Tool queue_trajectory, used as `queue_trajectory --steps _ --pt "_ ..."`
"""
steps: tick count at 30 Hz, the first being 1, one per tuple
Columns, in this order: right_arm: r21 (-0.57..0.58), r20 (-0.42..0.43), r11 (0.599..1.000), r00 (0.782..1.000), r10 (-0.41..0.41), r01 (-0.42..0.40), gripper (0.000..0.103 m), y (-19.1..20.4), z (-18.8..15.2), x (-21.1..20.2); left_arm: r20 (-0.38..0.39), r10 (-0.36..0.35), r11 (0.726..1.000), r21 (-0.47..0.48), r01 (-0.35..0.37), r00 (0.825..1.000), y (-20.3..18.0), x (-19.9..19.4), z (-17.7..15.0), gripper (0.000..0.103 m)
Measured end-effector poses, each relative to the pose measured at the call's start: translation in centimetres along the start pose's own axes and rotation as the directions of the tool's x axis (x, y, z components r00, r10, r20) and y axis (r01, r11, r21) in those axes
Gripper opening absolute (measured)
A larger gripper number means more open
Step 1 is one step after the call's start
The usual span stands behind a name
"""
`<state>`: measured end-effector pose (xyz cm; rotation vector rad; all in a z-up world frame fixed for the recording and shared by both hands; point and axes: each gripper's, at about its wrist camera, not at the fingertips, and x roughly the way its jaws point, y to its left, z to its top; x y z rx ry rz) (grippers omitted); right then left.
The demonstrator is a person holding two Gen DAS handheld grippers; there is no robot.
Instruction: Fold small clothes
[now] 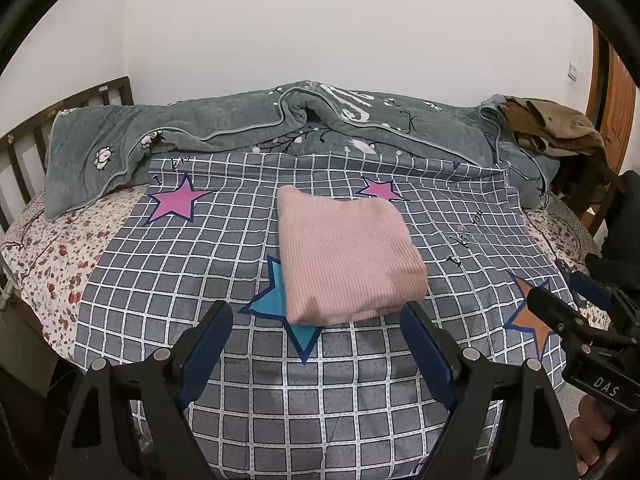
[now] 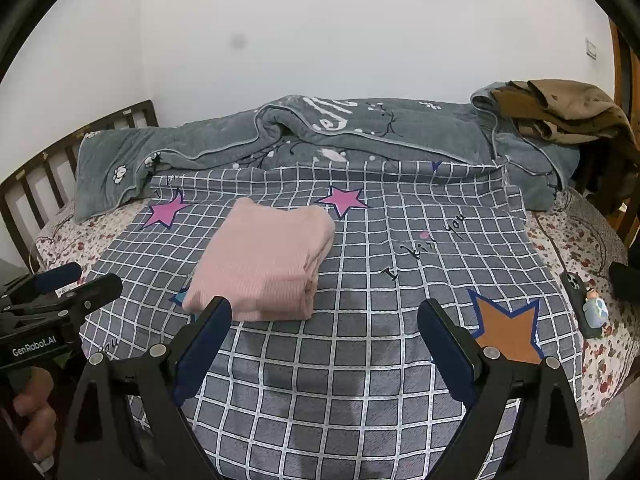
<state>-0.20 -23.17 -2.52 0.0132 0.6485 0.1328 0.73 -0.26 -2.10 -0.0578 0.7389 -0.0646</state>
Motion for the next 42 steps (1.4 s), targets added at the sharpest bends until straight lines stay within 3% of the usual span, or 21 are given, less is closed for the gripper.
queue_trajectory --steps 42 --pt "-0.004 0.016 1.000 1.000 0.005 -0.005 0.093 0.80 0.38 -0.41 0.009 0.000 1.000 0.002 0.000 1.000 0.34 -0.29 0.82 0.085"
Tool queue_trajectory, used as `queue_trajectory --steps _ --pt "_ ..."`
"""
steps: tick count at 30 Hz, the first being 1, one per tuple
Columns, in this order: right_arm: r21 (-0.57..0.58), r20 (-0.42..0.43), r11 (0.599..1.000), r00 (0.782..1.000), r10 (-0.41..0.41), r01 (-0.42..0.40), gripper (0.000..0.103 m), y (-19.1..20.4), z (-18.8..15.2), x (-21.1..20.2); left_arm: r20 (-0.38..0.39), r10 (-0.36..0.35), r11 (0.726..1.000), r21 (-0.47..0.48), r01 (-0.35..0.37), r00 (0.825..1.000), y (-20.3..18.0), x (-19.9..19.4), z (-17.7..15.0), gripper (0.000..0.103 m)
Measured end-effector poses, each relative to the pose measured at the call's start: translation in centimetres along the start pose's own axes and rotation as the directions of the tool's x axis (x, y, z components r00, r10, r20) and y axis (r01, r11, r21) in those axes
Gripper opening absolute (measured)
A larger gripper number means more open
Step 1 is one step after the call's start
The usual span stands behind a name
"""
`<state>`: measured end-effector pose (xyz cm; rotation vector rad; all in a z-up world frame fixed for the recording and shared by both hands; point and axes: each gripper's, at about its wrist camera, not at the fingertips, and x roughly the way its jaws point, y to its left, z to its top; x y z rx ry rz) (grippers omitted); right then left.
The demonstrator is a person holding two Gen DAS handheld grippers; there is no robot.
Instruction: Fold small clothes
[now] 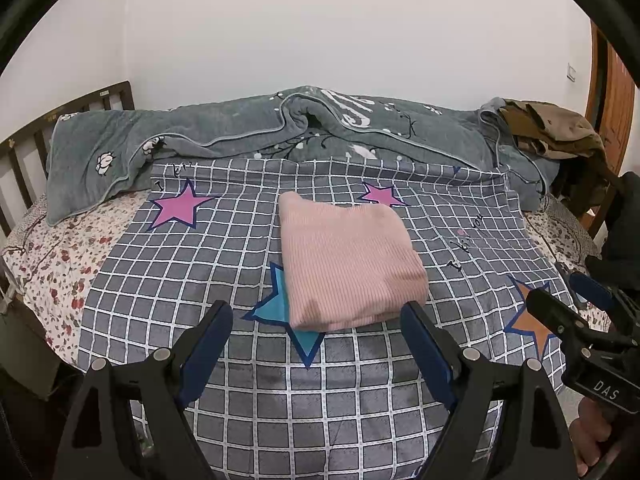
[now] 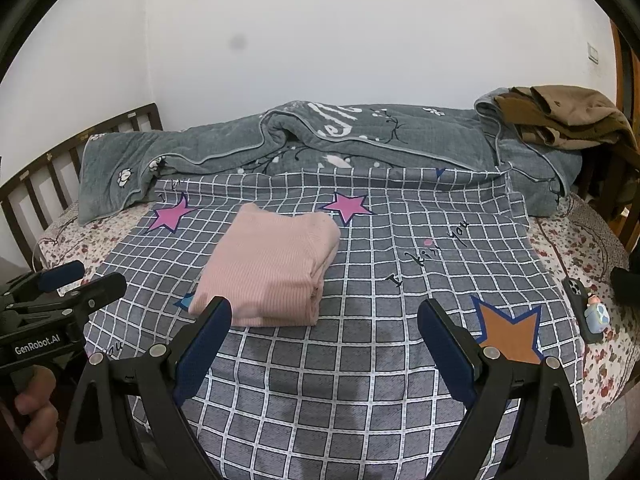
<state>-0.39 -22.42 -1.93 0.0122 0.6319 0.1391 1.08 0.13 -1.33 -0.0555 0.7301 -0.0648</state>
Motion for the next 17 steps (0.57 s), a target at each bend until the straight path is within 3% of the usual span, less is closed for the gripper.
queue_trajectory --steps 17 --pt "-0.001 0.003 1.000 1.000 0.002 -0.002 0.093 0.19 0.03 0.00 0.011 -0.006 1.000 0.006 0.006 1.000 0.26 0.22 0.50 0.085"
